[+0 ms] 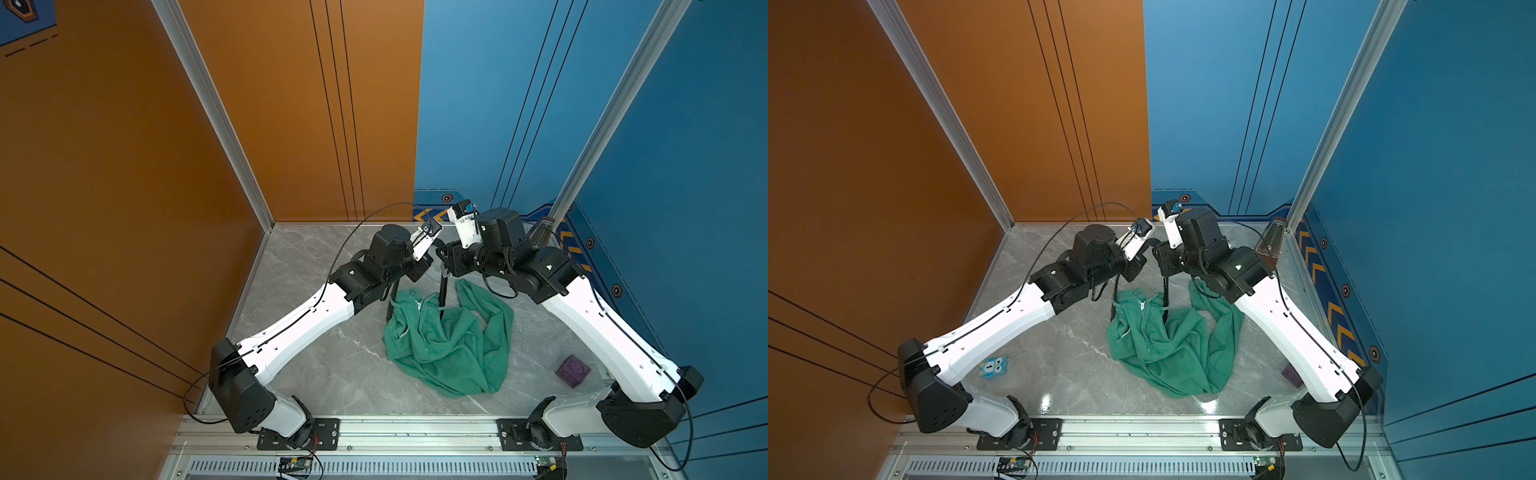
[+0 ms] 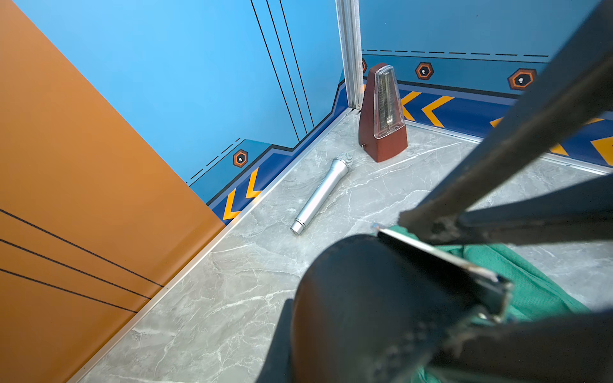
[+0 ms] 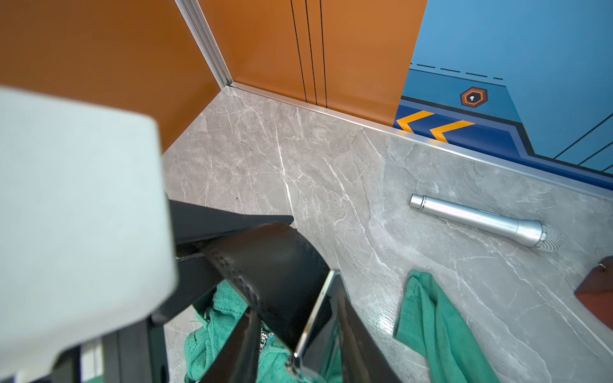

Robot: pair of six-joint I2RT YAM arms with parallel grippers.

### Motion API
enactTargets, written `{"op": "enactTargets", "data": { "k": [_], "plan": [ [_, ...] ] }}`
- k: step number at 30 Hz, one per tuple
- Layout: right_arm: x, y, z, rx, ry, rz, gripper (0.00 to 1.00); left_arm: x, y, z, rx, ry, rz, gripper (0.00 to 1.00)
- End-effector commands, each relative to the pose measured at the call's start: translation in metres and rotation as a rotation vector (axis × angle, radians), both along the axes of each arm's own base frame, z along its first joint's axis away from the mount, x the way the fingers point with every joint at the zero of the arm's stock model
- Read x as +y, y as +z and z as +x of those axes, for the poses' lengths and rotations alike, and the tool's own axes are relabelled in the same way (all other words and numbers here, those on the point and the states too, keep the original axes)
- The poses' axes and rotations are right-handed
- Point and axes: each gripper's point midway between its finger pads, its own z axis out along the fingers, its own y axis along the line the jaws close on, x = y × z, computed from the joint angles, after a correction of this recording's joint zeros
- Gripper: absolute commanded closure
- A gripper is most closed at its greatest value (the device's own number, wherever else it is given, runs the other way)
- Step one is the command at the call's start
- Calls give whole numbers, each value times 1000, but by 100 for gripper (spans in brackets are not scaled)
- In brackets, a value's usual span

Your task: Remove the belt from the trousers

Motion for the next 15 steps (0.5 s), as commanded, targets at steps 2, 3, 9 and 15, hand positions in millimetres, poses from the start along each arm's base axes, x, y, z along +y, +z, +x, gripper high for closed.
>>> {"op": "enactTargets", "data": {
  "k": [2, 3, 9, 15],
  "plan": [
    [-10, -10, 1, 21, -53, -44, 66, 3, 30, -7, -58, -12, -63, 100],
    [-11, -10, 1, 22, -57, -47, 67, 3, 30, -7, -58, -13, -63, 100],
    [-15, -18, 1, 30, -74, -74, 71, 3, 29, -8, -57, -12, -61, 100],
    [-16, -23, 1, 40, -79, -83, 74, 4, 29, -8, -56, -10, -63, 100]
  ]
}}
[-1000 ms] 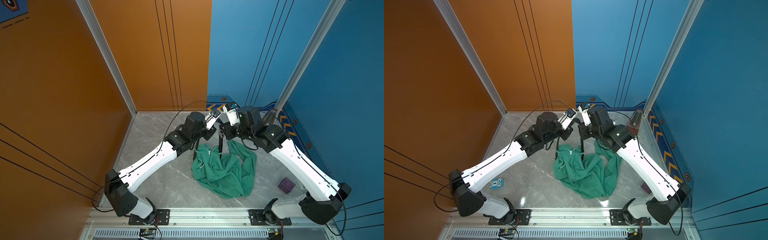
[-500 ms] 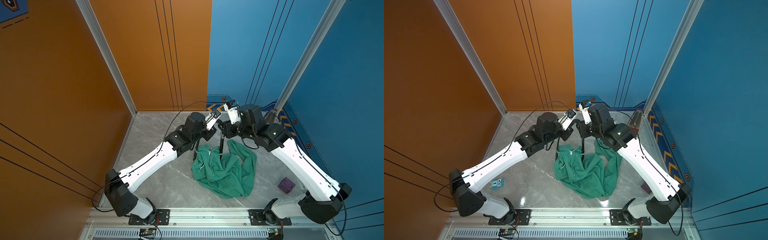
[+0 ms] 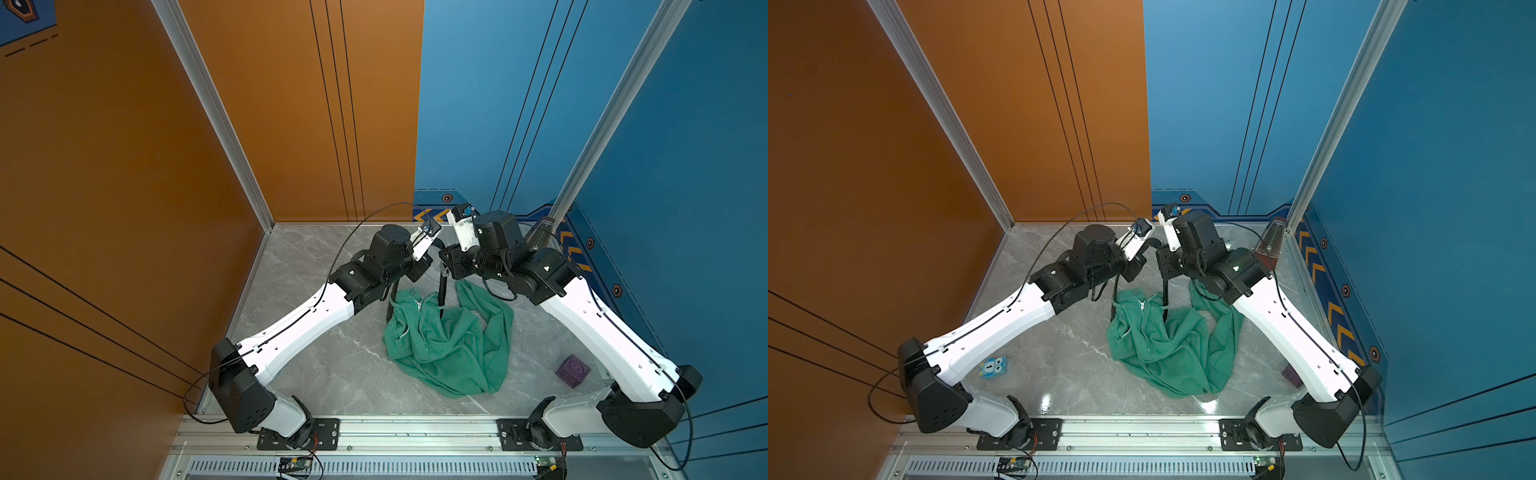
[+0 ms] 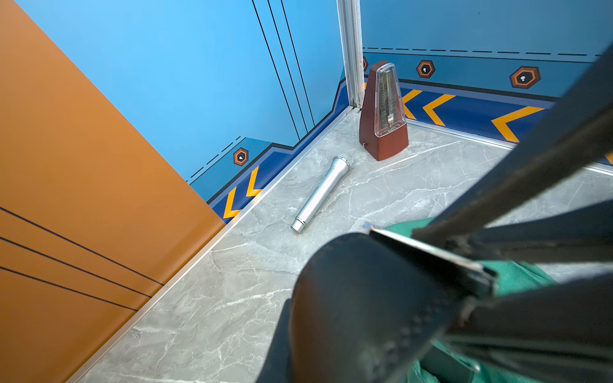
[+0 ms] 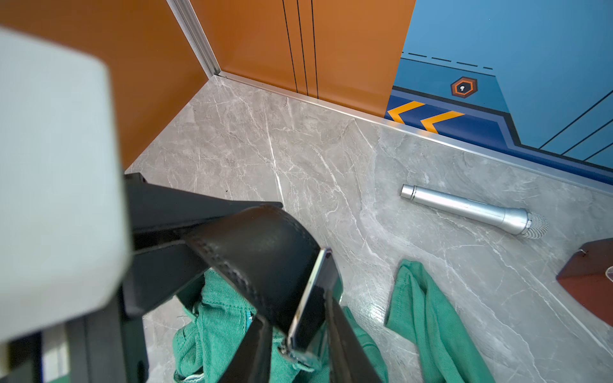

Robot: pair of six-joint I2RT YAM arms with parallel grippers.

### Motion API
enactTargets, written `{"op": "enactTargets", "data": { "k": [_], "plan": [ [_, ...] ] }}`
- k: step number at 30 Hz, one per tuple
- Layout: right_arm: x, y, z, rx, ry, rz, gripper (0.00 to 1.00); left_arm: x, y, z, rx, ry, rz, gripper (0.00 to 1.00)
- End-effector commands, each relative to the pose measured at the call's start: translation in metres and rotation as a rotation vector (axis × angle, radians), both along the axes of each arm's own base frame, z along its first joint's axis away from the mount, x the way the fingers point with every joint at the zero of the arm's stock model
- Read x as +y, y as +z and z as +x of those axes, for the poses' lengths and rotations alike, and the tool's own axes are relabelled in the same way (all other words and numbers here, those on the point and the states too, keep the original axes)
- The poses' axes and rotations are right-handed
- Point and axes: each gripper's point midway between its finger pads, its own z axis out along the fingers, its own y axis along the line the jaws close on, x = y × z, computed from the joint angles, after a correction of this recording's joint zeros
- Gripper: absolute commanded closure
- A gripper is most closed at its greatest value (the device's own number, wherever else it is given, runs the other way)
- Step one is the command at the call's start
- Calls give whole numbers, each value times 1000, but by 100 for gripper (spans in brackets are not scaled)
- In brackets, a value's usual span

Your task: Remove the belt from the trousers

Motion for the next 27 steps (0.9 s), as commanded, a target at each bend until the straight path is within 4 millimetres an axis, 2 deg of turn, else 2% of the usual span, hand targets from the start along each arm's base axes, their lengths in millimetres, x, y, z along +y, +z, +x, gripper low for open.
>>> {"op": "enactTargets", "data": {
  "k": [1, 4, 12, 17, 23, 27],
  "plan": [
    [-13, -13, 2, 24, -58, -45, 78, 4, 31, -9, -60, -9, -66, 100],
    [-14, -12, 2, 22, -63, -44, 86, 4, 31, -9, -59, -10, -66, 100],
    [-13, -26, 4, 49, -68, -55, 92, 2, 42, -15, -55, -39, -109, 100],
    [-14, -42, 9, 73, -82, -50, 92, 6, 70, -22, -52, -58, -205, 100],
    [-23, -70, 16, 114, -115, -13, 94, 25, 106, -27, -56, -69, -345, 100],
    [-32, -86, 21, 139, -149, 24, 96, 38, 117, -28, -65, -70, -433, 100]
  ]
}}
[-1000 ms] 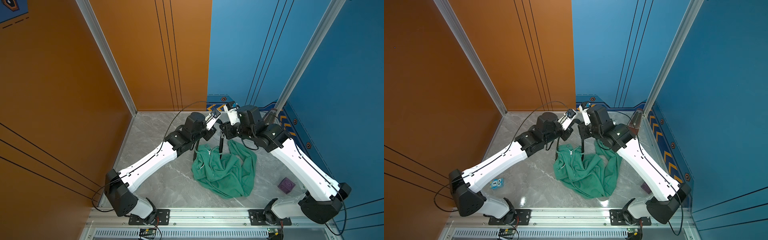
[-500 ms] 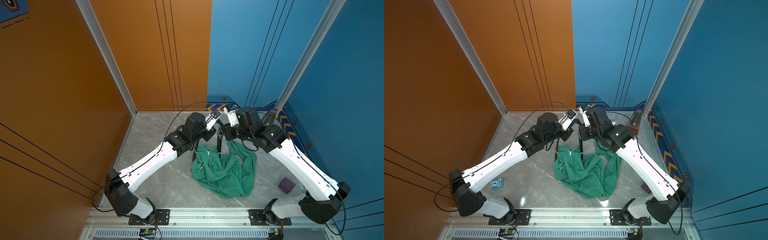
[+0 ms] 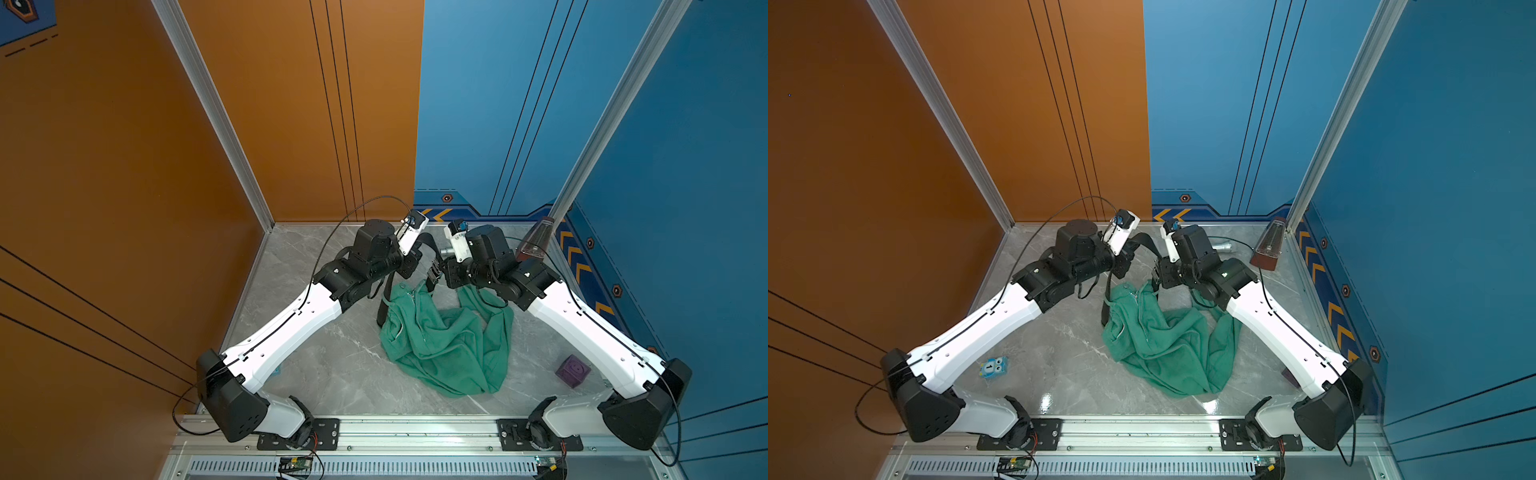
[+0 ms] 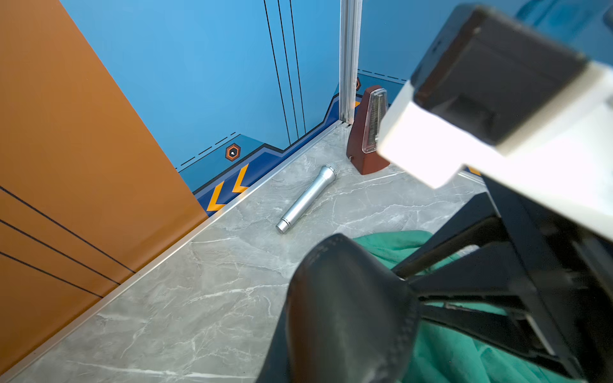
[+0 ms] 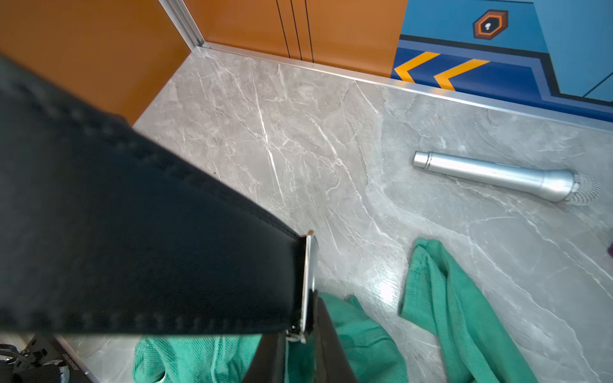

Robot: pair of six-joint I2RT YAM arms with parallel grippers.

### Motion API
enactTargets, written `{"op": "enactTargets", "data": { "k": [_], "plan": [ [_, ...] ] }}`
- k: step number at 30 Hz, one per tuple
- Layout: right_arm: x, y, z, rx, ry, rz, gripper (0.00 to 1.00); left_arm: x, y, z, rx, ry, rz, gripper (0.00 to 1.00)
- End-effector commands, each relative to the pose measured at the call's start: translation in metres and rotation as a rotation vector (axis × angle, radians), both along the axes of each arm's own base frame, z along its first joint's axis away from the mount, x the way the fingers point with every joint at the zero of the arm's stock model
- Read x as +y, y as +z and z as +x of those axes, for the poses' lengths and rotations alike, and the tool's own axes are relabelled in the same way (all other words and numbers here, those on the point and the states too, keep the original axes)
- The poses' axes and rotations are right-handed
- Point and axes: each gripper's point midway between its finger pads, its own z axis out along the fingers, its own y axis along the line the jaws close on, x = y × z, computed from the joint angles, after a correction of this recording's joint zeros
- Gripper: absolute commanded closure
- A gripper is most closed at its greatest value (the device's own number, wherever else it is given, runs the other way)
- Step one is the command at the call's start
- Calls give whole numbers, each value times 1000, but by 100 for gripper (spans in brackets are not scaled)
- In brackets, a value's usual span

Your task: Remove the belt from the trousers

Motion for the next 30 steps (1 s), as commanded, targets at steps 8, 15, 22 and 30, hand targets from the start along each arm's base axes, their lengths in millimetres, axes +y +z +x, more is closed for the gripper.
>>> {"op": "enactTargets", "data": {
  "k": [8, 15, 22, 30],
  "plan": [
    [-32, -32, 13, 74, -123, 24, 96, 16, 84, -18, -131, -53, -306, 100],
    [-29, -26, 12, 58, -109, 36, 85, 9, 75, -15, -116, -66, -288, 100],
    [-31, 12, -11, -161, -113, 66, 42, 7, 59, -6, -77, -42, -234, 100],
    [-27, 35, -45, -328, -104, 164, 31, 2, 59, -5, -75, -44, -226, 100]
  ]
}}
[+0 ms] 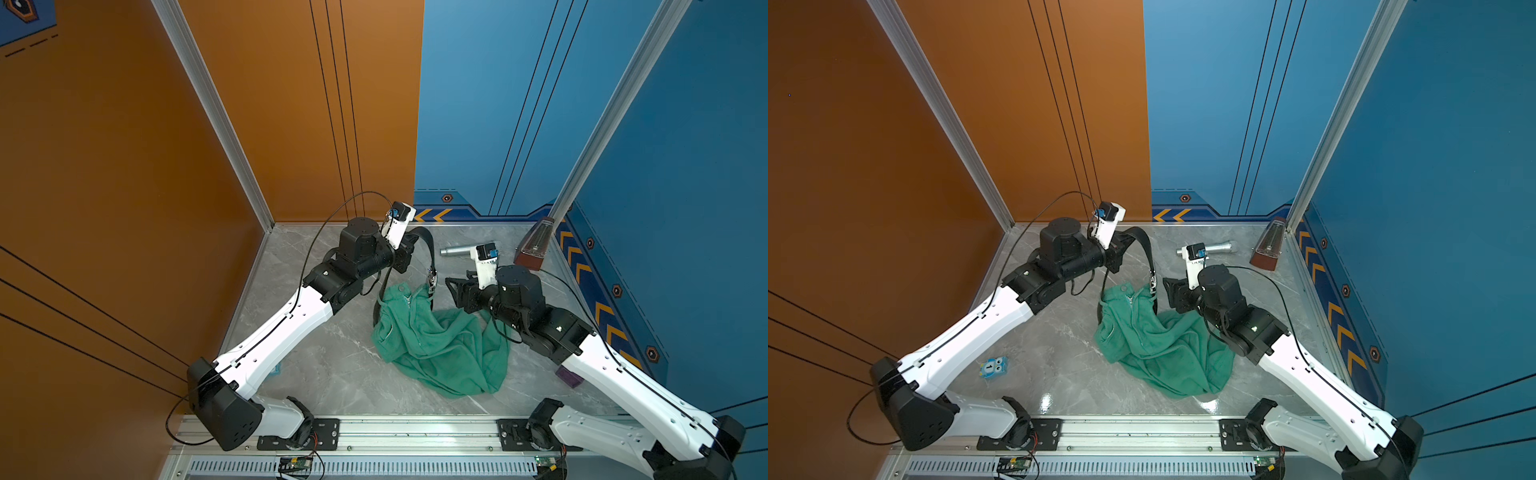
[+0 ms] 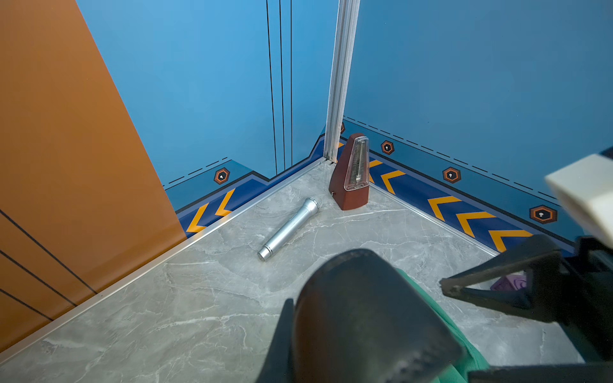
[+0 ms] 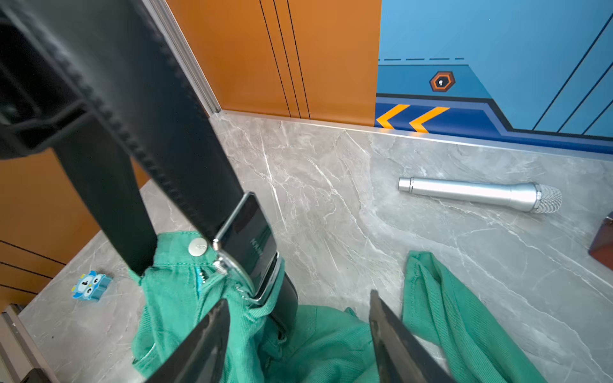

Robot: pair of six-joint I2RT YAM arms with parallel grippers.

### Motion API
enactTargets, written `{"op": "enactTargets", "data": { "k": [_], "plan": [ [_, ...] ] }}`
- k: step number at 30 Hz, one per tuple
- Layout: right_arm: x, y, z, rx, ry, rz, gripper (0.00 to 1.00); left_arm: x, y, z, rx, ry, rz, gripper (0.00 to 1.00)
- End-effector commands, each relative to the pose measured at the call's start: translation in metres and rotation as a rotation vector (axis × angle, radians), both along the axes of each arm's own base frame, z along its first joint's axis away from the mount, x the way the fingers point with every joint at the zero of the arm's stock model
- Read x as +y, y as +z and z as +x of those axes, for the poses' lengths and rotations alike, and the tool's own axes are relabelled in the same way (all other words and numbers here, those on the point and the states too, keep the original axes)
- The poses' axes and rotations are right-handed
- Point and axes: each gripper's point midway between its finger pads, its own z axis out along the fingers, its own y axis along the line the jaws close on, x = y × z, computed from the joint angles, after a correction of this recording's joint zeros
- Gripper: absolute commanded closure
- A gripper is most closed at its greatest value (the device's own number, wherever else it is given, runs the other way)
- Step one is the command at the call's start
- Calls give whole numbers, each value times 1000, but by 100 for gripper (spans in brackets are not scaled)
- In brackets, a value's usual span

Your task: Remove the belt from the trousers

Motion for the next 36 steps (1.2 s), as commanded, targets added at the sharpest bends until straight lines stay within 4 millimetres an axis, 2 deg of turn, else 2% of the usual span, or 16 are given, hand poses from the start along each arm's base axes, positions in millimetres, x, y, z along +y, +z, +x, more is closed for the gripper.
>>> {"op": "enactTargets", "data": {
  "k": [1, 8, 12, 15, 21, 27, 34, 36],
  "plan": [
    [4, 20, 9, -71, -34, 21, 31, -3, 39, -5, -78, -12, -62, 100],
    [37, 13, 14, 6, 54, -70, 33, -8, 34, -7, -71, -18, -52, 100],
    [42, 3, 20, 38, 57, -100, 52, -8, 35, -8, -73, -23, -50, 100],
    [44, 1, 21, 46, 58, -99, 65, -7, 34, -9, -75, -20, -45, 100],
    [42, -7, 22, 64, 44, -111, 66, -7, 36, -9, -83, -20, -44, 100],
    [41, -9, 24, 73, 37, -116, 83, -6, 39, -11, -86, -24, -48, 100],
    [41, -19, 28, 92, 32, -131, 92, -8, 50, -17, -96, -51, -72, 100],
    [40, -23, 30, 102, 33, -132, 88, -9, 55, -19, -99, -67, -85, 100]
  ]
}}
